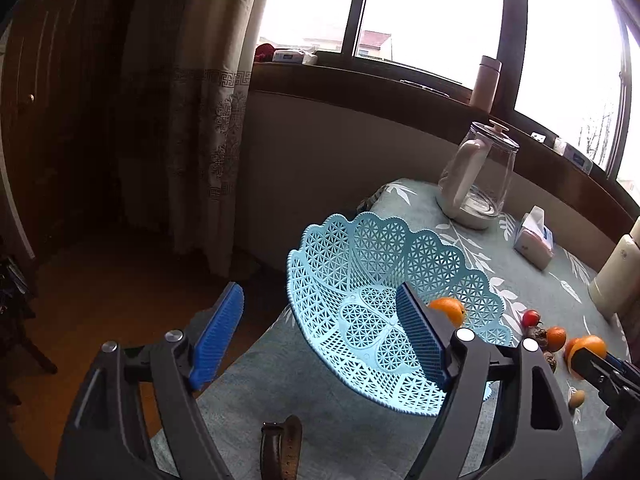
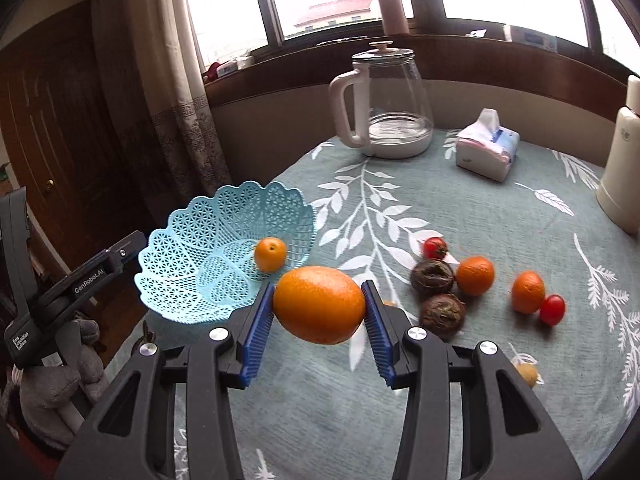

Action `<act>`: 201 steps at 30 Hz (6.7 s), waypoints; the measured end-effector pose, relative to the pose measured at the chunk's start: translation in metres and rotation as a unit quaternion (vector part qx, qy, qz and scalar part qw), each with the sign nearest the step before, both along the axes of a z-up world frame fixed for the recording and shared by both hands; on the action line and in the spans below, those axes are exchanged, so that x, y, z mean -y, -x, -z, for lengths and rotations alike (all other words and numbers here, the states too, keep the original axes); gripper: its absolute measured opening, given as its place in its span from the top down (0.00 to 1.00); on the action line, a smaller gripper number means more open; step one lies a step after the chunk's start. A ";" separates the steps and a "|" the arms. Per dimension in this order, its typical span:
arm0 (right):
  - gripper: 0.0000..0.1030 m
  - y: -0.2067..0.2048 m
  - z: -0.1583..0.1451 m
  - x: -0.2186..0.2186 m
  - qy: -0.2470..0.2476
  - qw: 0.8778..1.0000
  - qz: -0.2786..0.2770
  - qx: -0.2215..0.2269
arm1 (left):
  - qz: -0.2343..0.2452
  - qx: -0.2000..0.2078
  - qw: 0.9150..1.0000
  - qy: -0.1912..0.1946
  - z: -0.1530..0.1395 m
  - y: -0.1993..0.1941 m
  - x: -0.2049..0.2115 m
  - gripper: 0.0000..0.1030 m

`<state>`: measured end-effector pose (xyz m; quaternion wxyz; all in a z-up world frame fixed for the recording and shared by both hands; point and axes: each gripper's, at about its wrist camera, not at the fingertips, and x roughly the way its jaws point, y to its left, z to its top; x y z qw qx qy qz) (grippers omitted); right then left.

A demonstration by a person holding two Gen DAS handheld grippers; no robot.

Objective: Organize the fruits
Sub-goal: 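Lower the orange into the blue basket and open the right gripper, then move the right gripper back to the brown kiwi fruit on the cloth, then close the right gripper around the brown kiwi fruit, then lift the kiwi with the right gripper and carry it to the basket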

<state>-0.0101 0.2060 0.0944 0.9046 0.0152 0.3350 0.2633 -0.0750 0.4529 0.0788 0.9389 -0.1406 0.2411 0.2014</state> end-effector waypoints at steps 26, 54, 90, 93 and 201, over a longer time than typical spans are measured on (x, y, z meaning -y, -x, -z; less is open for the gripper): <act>0.42 -0.011 0.014 -0.055 -0.042 0.998 -0.018 -0.042 | -0.003 0.013 1.000 0.024 -0.002 0.011 -0.008 0.14; 0.29 -0.009 0.033 0.025 -0.070 0.991 0.097 -0.053 | 0.036 0.012 0.999 0.028 0.000 0.003 0.023 0.04; 0.29 0.002 0.061 0.169 -0.035 0.967 0.246 -0.050 | 0.123 -0.018 0.992 -0.023 0.004 -0.012 0.096 0.04; 0.29 0.004 0.063 0.173 -0.032 0.968 0.242 -0.051 | 0.131 -0.019 0.991 -0.027 0.004 -0.013 0.103 0.04; 0.72 -0.007 0.083 0.189 -0.039 0.977 0.198 -0.064 | 0.211 -0.065 0.974 -0.040 0.015 -0.070 0.177 0.72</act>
